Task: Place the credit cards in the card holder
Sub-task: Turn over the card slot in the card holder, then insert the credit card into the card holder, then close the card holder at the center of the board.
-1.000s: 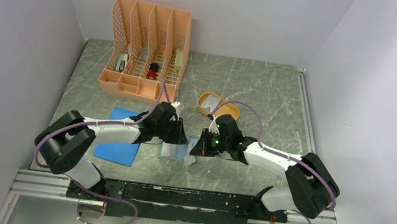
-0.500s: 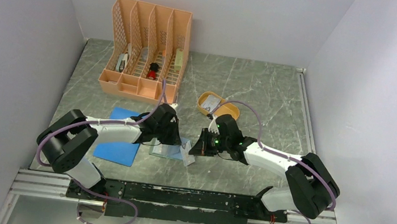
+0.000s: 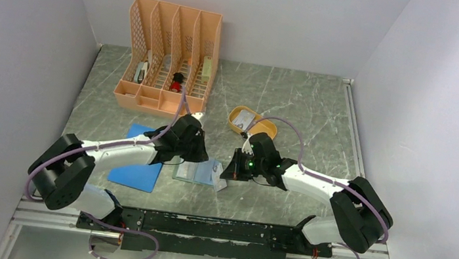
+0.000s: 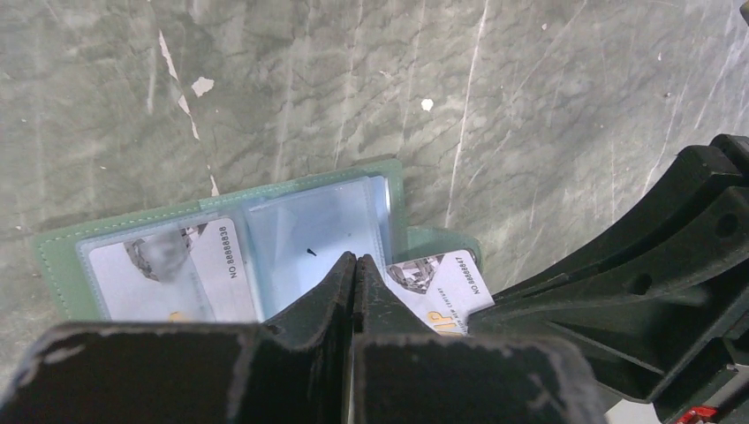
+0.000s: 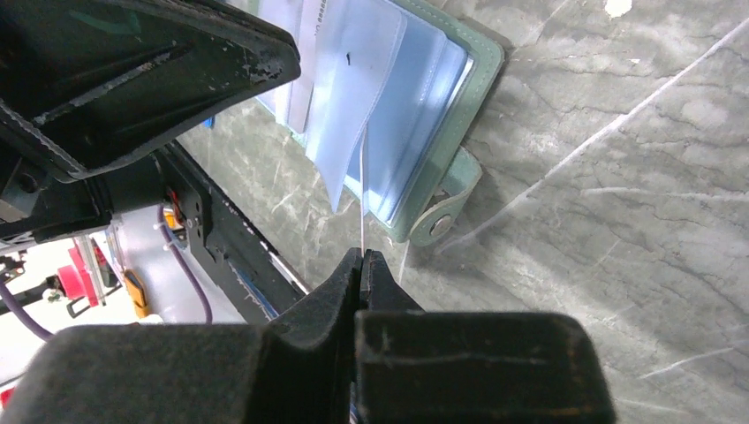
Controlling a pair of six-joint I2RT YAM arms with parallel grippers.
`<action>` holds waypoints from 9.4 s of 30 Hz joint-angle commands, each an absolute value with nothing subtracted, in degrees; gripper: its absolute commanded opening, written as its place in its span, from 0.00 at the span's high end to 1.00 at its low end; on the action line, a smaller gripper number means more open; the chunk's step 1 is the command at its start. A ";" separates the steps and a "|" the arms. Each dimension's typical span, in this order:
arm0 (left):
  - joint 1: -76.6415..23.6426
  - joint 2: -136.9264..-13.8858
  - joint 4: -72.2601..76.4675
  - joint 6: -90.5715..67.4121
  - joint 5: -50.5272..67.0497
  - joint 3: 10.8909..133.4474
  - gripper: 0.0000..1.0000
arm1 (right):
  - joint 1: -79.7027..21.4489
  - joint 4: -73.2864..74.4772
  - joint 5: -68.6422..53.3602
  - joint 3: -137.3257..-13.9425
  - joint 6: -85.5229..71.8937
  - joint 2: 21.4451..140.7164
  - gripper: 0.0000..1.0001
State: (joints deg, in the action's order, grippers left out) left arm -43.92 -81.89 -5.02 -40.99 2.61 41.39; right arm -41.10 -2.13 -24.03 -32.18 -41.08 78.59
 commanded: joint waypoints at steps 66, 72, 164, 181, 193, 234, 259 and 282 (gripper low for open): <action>-43.21 -74.71 -21.18 -47.49 -16.87 32.12 0.79 | -46.41 -15.47 -27.51 -40.53 -51.25 96.43 1.00; -43.23 -75.50 -18.49 -47.57 -13.35 30.55 0.81 | -46.41 -18.36 -25.06 -39.67 -54.89 97.84 1.00; -43.26 -72.99 -14.34 -47.49 -8.15 27.10 0.87 | -44.87 -28.30 -14.50 -32.89 -65.04 101.11 1.00; -43.25 -73.03 -13.97 -47.73 -7.99 26.73 0.87 | -46.45 -29.71 -16.07 -32.92 -64.80 103.84 1.00; -43.33 -72.58 -12.25 -48.07 -6.33 26.11 0.87 | -47.75 -29.71 -17.75 -35.51 -64.33 106.31 1.00; -43.25 -71.28 -13.30 -47.05 -6.96 28.17 0.87 | -49.83 -17.02 -18.15 -43.60 -56.48 101.14 0.59; -43.25 -57.63 -19.03 -44.48 -9.28 29.78 0.51 | -45.13 16.42 6.61 -47.49 -37.62 85.24 0.36; -43.25 -60.79 -5.71 -43.49 -3.97 23.02 0.54 | -43.59 17.25 4.91 -41.93 -36.62 78.10 1.00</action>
State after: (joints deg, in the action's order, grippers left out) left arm -43.18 -56.58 -10.39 -44.56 -7.20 22.39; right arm -43.86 15.84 4.62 -43.09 -36.82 84.07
